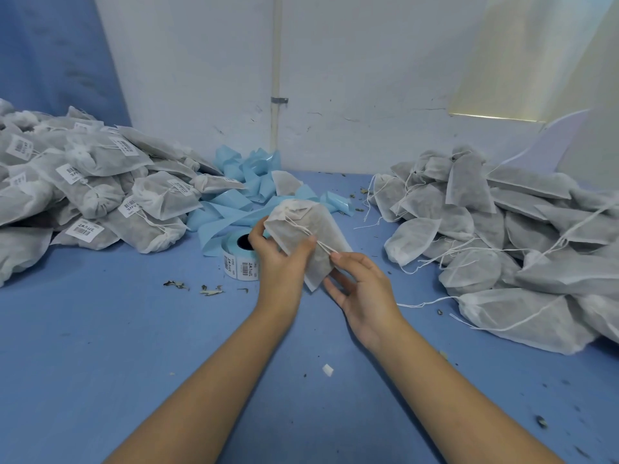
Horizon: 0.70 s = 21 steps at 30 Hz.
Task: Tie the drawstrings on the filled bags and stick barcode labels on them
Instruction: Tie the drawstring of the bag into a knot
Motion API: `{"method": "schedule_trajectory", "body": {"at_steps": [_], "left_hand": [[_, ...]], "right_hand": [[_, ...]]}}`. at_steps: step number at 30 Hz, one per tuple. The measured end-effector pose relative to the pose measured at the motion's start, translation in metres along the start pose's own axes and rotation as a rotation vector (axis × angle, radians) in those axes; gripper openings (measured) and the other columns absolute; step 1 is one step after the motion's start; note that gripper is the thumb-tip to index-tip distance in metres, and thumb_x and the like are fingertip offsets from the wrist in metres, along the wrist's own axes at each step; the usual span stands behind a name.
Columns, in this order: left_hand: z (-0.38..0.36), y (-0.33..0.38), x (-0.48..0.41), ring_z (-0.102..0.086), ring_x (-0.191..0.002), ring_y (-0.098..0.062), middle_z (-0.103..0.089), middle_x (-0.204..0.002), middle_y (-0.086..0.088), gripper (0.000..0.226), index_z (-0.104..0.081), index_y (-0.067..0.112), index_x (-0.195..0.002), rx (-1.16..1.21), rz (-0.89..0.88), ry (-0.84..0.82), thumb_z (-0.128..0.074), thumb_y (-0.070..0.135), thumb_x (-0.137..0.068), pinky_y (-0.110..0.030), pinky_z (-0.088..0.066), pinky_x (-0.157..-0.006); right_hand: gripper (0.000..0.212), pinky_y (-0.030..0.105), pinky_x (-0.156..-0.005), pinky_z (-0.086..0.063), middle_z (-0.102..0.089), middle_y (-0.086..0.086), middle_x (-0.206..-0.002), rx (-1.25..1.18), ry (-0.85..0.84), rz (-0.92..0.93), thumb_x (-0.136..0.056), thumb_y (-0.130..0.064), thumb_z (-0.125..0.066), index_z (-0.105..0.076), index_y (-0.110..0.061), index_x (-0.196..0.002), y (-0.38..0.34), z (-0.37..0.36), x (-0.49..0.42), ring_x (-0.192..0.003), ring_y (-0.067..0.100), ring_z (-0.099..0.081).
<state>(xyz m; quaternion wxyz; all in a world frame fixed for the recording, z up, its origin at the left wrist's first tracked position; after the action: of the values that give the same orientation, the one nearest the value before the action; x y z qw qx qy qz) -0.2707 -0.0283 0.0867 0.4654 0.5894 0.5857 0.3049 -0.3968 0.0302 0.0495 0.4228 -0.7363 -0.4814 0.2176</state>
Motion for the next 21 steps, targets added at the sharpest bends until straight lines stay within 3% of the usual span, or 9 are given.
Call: {"method": "schedule_trajectory", "body": {"at_steps": [4, 9, 12, 16, 18, 21], "left_hand": [[-0.002, 0.0, 0.002, -0.056, -0.115, -0.016, -0.054, -0.126, -0.006, 0.053, -0.035, 0.009, -0.13, -0.149, -0.031, 0.015, -0.066, 0.014, -0.087, -0.033, -0.047, -0.099], [0.006, -0.006, -0.003, -0.066, -0.098, -0.018, -0.068, -0.106, -0.005, 0.032, -0.055, 0.011, -0.113, -0.073, 0.03, 0.01, -0.07, 0.015, -0.085, -0.025, -0.054, -0.079], [0.012, -0.005, -0.011, -0.068, -0.094, -0.02, -0.071, -0.101, -0.006, 0.022, -0.063, 0.01, -0.106, 0.014, 0.058, 0.002, -0.068, 0.01, -0.084, -0.031, -0.054, -0.081], [0.015, 0.009, -0.016, -0.067, -0.071, -0.006, -0.072, -0.076, 0.01, 0.026, -0.065, 0.019, -0.087, 0.002, 0.001, -0.057, -0.061, -0.006, -0.081, -0.02, -0.052, -0.065], [0.021, 0.015, -0.016, -0.061, -0.06, -0.001, -0.067, -0.064, 0.014, 0.029, -0.062, 0.016, -0.078, -0.084, -0.038, -0.094, -0.056, -0.012, -0.077, -0.015, -0.048, -0.058], [0.036, 0.018, -0.015, -0.044, -0.054, -0.008, -0.049, -0.055, 0.007, 0.011, -0.048, 0.009, -0.061, -0.233, -0.073, -0.114, -0.052, -0.002, -0.061, -0.02, -0.035, -0.052]], "right_hand": [[0.021, 0.027, -0.075, -0.055, -0.069, -0.002, -0.075, 0.002, -0.012, 0.021, -0.086, -0.002, -0.064, -0.058, -0.014, -0.07, 0.0, -0.001, -0.001, -0.079, 0.013, -0.066], [0.014, 0.03, -0.071, -0.056, -0.07, 0.003, -0.076, 0.019, -0.027, 0.039, -0.089, -0.003, -0.056, -0.058, -0.009, -0.076, -0.001, -0.002, -0.003, -0.078, 0.018, -0.068], [0.015, 0.03, -0.061, -0.055, -0.062, 0.009, -0.081, 0.137, 0.051, 0.09, -0.092, -0.003, -0.045, -0.052, -0.007, -0.079, -0.006, 0.005, -0.007, -0.069, 0.022, -0.063], [0.014, 0.029, -0.071, -0.056, -0.055, 0.001, -0.077, 0.6, 0.098, 0.147, -0.09, -0.003, -0.047, -0.052, -0.012, -0.099, -0.004, 0.001, -0.008, -0.065, 0.017, -0.064], [0.033, 0.037, -0.082, -0.052, -0.06, 0.002, -0.077, 0.929, 0.071, 0.235, -0.088, -0.009, -0.05, -0.048, -0.018, -0.119, -0.006, -0.01, -0.008, -0.08, 0.022, -0.065], [0.057, 0.035, -0.077, -0.045, -0.053, 0.007, -0.101, 1.234, 0.063, 0.366, -0.091, -0.02, -0.05, -0.03, -0.035, -0.142, -0.014, -0.024, -0.012, -0.085, 0.021, -0.054]]}}
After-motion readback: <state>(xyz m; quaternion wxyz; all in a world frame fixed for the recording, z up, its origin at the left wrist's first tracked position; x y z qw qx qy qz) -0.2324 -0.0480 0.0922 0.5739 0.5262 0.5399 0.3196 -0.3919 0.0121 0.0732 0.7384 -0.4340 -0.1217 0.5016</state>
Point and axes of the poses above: each hand's wrist, its own x-axis away from the middle knuckle, its own z-axis out of the back of the hand, y = z × x, the point moved 10 cm from there along -x, towards the middle knuckle
